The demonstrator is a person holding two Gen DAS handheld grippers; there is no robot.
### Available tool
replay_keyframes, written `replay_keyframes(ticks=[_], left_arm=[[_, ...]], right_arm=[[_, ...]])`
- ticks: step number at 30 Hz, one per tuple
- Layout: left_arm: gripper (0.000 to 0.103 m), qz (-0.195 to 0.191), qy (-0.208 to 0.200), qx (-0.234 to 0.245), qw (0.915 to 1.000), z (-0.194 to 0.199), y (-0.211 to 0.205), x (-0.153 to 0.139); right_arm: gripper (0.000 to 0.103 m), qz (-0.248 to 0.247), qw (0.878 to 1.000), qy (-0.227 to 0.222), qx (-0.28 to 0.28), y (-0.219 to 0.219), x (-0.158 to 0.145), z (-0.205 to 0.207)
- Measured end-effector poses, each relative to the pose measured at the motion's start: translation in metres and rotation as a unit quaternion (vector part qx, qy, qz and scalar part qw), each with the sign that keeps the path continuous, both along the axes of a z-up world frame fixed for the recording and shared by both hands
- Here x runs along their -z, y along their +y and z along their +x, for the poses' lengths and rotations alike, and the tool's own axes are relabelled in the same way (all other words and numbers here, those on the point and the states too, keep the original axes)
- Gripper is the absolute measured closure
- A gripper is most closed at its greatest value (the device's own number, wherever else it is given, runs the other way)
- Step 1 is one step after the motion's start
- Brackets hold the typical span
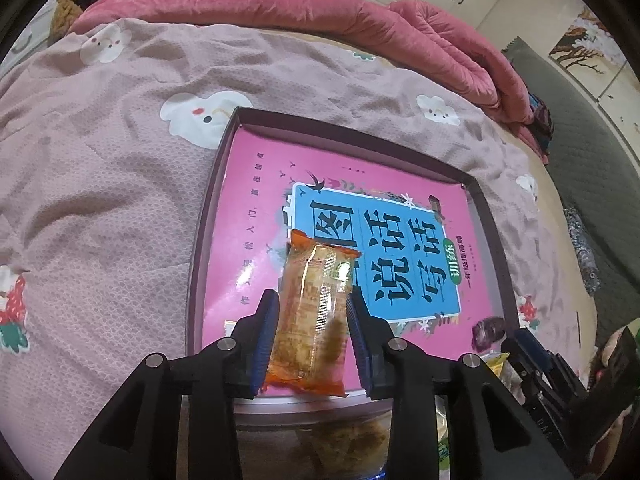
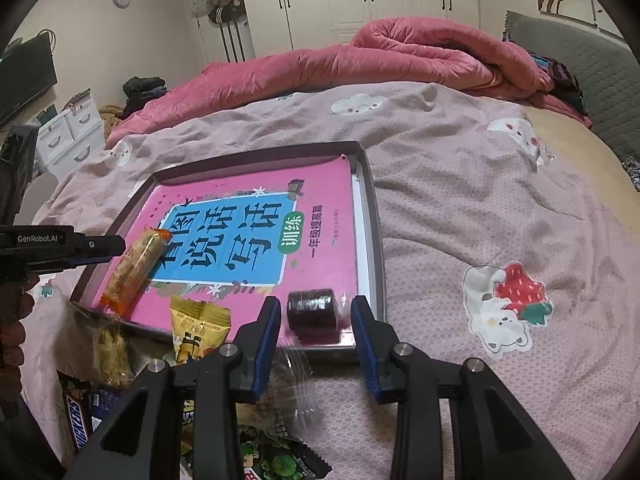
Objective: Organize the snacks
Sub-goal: 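Lower the cracker pack onto the tray and open left tool while right tool places the chocolate there, then withdraw both open tools from the tray back toward the snack pile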
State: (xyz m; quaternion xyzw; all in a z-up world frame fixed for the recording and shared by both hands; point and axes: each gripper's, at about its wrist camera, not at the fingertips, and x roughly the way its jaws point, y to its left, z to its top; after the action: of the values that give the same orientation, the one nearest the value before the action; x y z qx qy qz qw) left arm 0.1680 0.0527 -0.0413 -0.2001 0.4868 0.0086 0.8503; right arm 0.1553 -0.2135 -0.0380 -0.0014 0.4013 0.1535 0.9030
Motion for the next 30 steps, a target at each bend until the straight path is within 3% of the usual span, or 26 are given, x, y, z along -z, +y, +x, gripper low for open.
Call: replay_keyframes(ticks=[9,11,22,30], left_arm=[[0.053,0.018,-0.016,0.007,0.9997,-0.010,-0.005,-0.012],[0.049,0.019,-0.019,0.008,0.9996,-0.014,-0.006,-0.015],[0.037,0.027,-0.030,0.012,0.9991,-0.032,-0.006,-0.028],[0.031,0.029,-0.029,0.011,0.9991,-0.047,-0.004,-0.033]], right_arm=[[0.066,0.004,1.000,-0.008,0.003,-0.003,-0.005,-0.004],[0.060,0.006,1.000,-0.011,0.004,-0.003,-0.006,-0.005],[0.049,0.024,0.999,-0.025,-0.005,-0.005,-0.016,-0.014],[0.049,0.022,0.999,-0.028,-0.009,-0.003,-0.020,-0.020]])
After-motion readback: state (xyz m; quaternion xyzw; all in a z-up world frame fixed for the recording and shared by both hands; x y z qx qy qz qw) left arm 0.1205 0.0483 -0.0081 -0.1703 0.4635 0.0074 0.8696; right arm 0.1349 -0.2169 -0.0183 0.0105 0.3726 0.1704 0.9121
